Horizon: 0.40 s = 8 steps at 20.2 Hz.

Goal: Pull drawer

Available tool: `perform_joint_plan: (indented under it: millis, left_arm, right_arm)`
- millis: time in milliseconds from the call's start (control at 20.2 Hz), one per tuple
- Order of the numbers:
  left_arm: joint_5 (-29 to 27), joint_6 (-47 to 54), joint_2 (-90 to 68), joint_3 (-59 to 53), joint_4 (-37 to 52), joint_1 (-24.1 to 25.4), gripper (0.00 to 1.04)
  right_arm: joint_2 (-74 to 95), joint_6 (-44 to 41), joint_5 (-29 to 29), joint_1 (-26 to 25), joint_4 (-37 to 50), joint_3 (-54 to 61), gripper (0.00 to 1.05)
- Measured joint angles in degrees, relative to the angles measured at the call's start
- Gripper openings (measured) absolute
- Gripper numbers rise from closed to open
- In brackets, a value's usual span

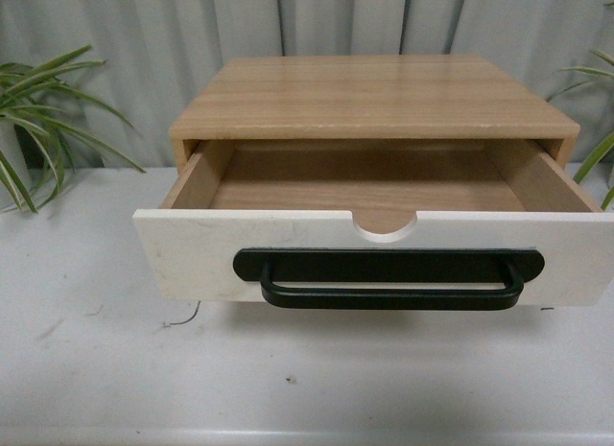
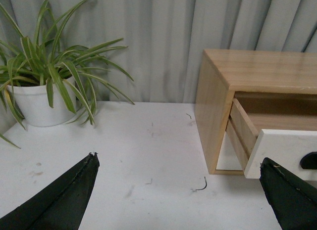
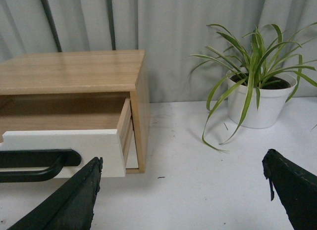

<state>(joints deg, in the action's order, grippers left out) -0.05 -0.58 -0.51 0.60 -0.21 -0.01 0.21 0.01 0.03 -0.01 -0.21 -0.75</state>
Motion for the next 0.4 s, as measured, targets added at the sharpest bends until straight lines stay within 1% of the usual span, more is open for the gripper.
perform_joint_plan:
  millis: [50, 396]
  left_arm:
    - [0.0, 0.0, 0.0, 0.0, 0.0, 0.0, 0.97]
    - [0.0, 0.0, 0.0, 0.0, 0.0, 0.0, 0.98]
  right_arm:
    - [0.0, 0.0, 0.0, 0.0, 0.0, 0.0, 0.97]
    - [0.0, 0.0, 0.0, 0.0, 0.0, 0.0, 0.98]
